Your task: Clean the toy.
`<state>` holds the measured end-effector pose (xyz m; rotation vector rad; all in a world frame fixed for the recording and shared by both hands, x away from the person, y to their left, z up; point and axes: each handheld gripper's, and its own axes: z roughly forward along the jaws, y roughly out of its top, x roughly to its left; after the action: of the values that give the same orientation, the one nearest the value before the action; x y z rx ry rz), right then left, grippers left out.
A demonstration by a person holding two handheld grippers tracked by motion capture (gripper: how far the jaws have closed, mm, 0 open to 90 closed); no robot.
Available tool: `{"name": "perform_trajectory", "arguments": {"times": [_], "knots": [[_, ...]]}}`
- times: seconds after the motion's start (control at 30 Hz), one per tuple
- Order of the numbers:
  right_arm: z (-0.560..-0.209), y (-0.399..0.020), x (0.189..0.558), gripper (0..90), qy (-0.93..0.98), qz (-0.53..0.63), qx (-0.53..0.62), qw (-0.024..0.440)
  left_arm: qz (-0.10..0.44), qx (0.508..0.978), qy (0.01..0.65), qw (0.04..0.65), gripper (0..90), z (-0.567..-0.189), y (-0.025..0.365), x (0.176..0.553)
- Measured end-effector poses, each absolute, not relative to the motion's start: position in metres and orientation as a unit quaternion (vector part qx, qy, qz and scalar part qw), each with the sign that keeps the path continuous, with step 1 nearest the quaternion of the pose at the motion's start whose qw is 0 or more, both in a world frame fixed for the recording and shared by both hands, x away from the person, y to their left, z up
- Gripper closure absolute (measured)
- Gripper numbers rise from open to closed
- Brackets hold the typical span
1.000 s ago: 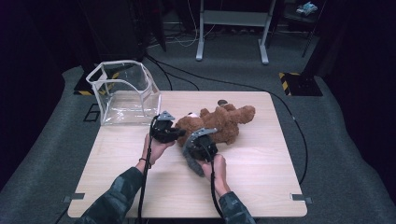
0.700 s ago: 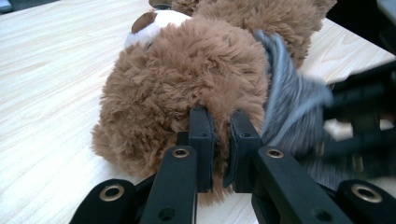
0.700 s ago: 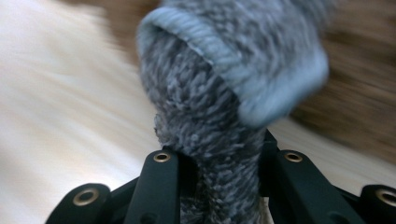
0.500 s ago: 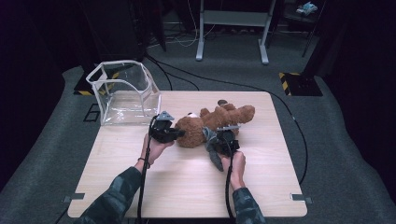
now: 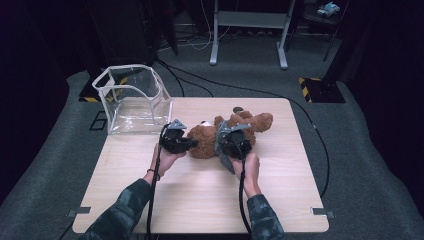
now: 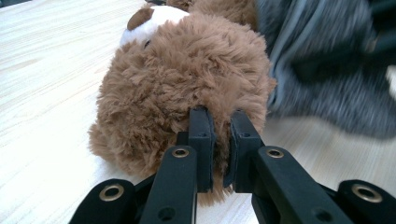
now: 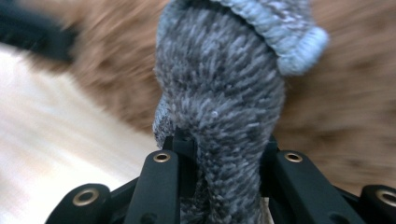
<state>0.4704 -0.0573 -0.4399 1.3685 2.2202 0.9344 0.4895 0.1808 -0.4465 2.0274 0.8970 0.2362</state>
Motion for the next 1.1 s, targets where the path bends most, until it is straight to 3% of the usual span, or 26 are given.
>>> {"name": "perform_trajectory", "arguments": {"times": [0.37,0.6,0.83,1.1], "knots": [[-0.426,-0.108,0.479,71.1,0.748,0.328,0.536,0.215,0.094,0.820,0.354,0.441,82.1,-0.448,0.179,0.489],[-0.415,-0.161,0.454,70.0,0.733,0.320,0.559,0.221,0.096,0.823,0.352,0.435,81.9,-0.448,0.182,0.489],[-0.431,-0.215,0.438,68.3,0.716,0.286,0.602,0.207,0.094,0.824,0.351,0.435,81.8,-0.448,0.184,0.490],[-0.455,-0.238,0.436,62.9,0.710,0.241,0.634,0.191,0.094,0.828,0.344,0.432,81.8,-0.449,0.186,0.488]]}}
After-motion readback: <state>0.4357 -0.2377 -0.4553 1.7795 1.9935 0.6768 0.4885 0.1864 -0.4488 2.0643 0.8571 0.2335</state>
